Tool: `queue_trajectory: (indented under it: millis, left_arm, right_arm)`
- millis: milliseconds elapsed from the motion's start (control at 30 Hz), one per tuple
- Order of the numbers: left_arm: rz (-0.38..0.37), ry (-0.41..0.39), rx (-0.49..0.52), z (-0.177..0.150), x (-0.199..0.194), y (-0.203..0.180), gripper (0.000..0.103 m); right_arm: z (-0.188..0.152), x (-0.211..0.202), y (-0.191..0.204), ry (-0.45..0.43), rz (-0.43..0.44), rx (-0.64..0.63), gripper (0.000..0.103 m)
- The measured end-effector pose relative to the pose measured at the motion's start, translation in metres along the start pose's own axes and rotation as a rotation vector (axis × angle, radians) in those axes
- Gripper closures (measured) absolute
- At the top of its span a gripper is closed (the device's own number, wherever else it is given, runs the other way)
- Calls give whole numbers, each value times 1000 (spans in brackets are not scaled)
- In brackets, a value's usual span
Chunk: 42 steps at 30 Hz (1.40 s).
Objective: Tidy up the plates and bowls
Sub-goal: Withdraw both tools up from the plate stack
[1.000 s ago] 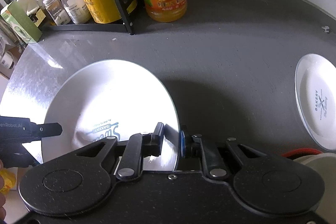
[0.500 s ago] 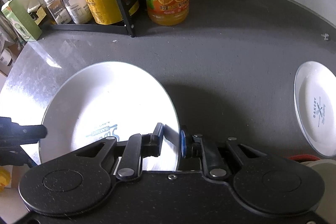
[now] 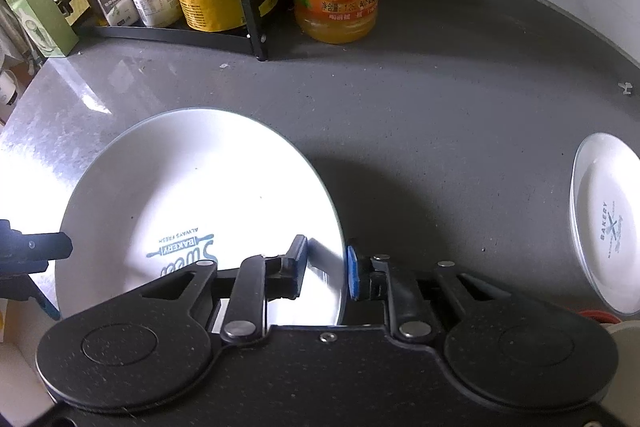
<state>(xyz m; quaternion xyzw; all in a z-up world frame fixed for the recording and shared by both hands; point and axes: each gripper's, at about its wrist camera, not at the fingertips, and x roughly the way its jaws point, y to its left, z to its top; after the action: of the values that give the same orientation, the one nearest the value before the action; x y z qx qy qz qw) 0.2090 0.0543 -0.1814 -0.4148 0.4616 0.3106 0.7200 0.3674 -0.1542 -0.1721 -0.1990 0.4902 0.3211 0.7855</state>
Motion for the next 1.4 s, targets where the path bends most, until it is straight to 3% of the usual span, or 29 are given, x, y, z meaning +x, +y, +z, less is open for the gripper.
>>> queue_trajectory:
  millis: [200, 633, 800, 1067, 1300, 1400]
  left_arm:
    - [25, -14, 34, 0, -5, -6, 52]
    - [-56, -31, 91, -3, -32, -5, 52]
    - [-95, -40, 135, -6, -48, -6, 49]
    - [-142, -70, 192, -9, -67, -18, 27]
    - [-181, -87, 249, -14, -77, -45, 20]
    - [-215, -72, 281, -16, -77, -62, 19]
  right_arm:
    - [3, -6, -3, -16, 7, 26, 76]
    - [1, -54, -15, -102, 80, 176, 74]
    - [-7, -85, -26, -157, 92, 245, 61]
    - [-31, -131, -54, -241, 71, 349, 47]
    - [-51, -148, -82, -282, 46, 430, 22]
    - [-59, -155, -98, -304, 26, 450, 16]
